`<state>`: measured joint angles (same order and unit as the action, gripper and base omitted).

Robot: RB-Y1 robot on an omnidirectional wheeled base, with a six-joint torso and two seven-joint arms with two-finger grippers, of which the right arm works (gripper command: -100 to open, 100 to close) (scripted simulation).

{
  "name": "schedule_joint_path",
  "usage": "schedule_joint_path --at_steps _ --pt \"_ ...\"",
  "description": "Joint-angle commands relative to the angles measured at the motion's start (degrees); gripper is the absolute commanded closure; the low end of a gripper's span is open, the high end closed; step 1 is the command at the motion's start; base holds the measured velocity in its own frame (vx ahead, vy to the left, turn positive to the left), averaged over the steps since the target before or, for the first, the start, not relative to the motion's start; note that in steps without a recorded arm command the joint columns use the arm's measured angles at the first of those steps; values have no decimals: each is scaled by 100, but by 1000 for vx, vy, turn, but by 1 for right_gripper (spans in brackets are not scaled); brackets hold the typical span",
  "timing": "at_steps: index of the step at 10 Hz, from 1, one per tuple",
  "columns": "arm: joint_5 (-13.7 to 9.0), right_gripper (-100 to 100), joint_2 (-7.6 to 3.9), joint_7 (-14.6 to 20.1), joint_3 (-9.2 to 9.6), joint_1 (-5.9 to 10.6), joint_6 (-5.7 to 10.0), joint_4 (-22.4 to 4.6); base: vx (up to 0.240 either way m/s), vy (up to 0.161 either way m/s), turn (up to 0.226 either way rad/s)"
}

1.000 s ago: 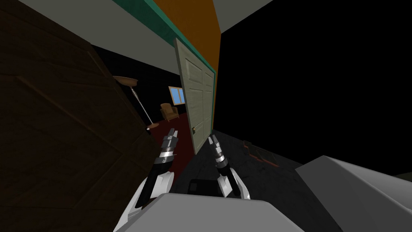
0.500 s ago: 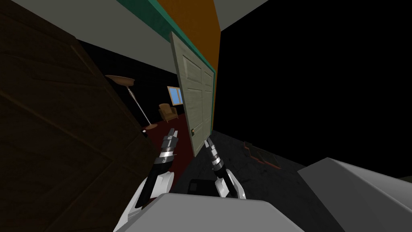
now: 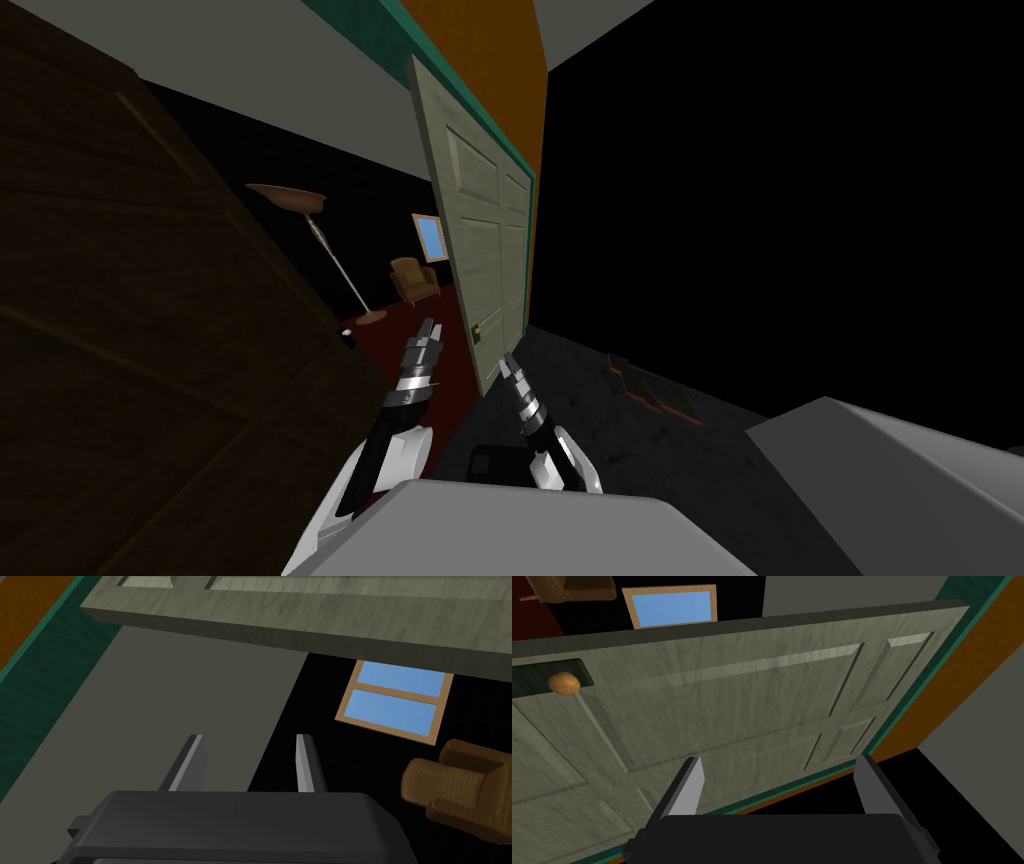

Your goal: Push the door open

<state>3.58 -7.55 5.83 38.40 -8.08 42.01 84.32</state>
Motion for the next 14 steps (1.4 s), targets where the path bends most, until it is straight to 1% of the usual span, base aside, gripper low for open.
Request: schedule_joint_path --at_steps 1,2,4,5,9,10,11,14 --pt "-5 -100 -19 35 185 86 -76 -135 155 5 -24" --pt "-15 -100 -34 67 351 181 -55 -377 169 -13 -33" --pt "-25 -100 -48 96 509 272 -35 -609 143 7 -18" --pt "-34 -100 -61 125 665 361 -16 -838 135 26 -40" --pt "-52 -100 -87 182 966 534 21 -1279 111 18 -17" --pt "-61 -100 -98 208 1107 614 39 -1485 135 5 -25" --pt "-61 -100 -98 208 1107 614 39 -1485 105 7 -12" --pt "-73 -100 -115 247 1315 734 65 -1790 79 7 -15"
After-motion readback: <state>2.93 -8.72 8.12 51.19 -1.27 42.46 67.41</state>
